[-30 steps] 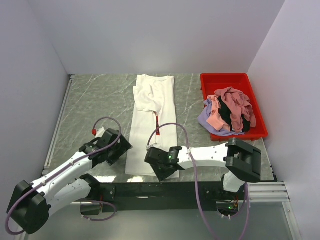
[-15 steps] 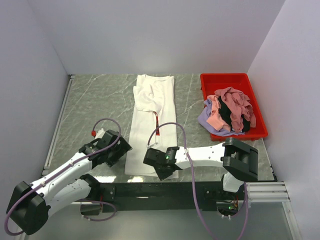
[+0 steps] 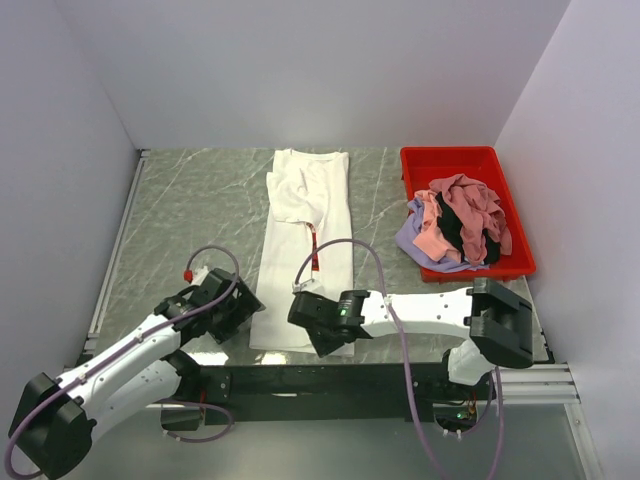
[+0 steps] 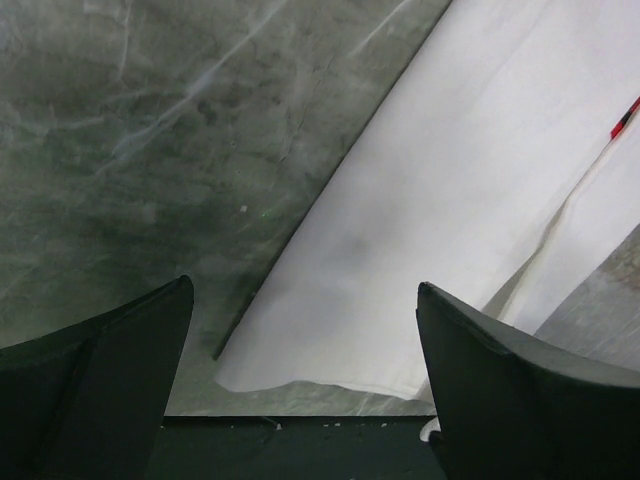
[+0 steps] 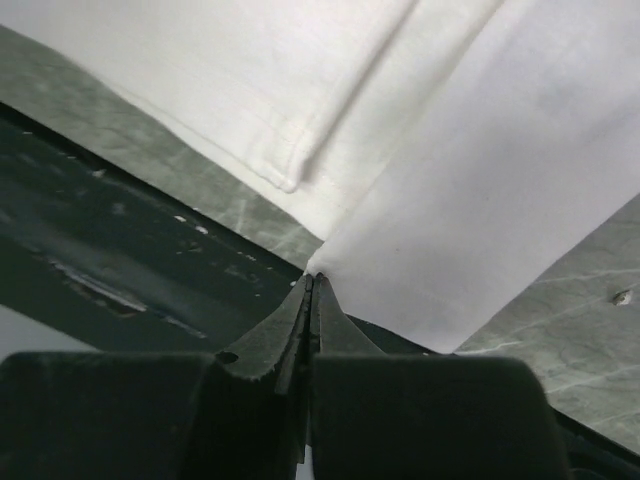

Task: Fold and stack the t-shirts
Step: Fold the tshirt

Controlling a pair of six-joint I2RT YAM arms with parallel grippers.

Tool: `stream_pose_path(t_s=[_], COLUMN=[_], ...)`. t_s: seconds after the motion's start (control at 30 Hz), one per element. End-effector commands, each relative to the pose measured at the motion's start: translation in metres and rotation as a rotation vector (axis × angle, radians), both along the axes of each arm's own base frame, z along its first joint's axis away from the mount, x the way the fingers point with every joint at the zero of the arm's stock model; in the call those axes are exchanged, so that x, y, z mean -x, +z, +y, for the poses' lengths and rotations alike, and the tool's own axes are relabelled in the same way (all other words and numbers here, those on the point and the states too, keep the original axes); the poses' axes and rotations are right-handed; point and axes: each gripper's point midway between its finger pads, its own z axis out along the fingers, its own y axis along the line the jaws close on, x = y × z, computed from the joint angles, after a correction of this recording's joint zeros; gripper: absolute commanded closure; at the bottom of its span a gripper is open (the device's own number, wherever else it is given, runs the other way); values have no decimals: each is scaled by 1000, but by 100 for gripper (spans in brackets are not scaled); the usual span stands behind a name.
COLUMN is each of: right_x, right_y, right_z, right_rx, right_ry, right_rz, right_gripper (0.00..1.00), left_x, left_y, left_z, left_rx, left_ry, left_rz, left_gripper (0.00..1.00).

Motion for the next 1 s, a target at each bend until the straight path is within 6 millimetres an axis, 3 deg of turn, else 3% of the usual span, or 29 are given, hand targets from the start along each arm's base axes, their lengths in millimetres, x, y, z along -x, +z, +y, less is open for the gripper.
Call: stream_pose_path(t_s=[0.0, 0.27, 0.37, 0.63, 0.8, 0.97], right_x=[-6, -6, -7, -3, -3, -10], right_y=[33, 56, 52, 17, 18, 46], right_z=[18, 44, 50, 57, 58, 59], right_rx=[-97, -233, -228, -118, -103, -176], right_ry=[4, 40, 54, 87, 85, 75], right_rz=[-48, -58, -48, 12, 13, -40], right_gripper=[100, 100, 100, 100, 50, 43], left_x=[8, 24, 27, 29, 31, 31], left_y=[1, -7, -9, -6, -7, -9], left_z=[-8, -12, -10, -9, -8, -8], left_rx=[49, 102, 98, 99, 94, 87], left_ry=[-25, -52, -50, -54, -52, -55], left_rz=[12, 44, 53, 55, 61, 68], left_gripper=[1, 22, 29, 30, 28, 28])
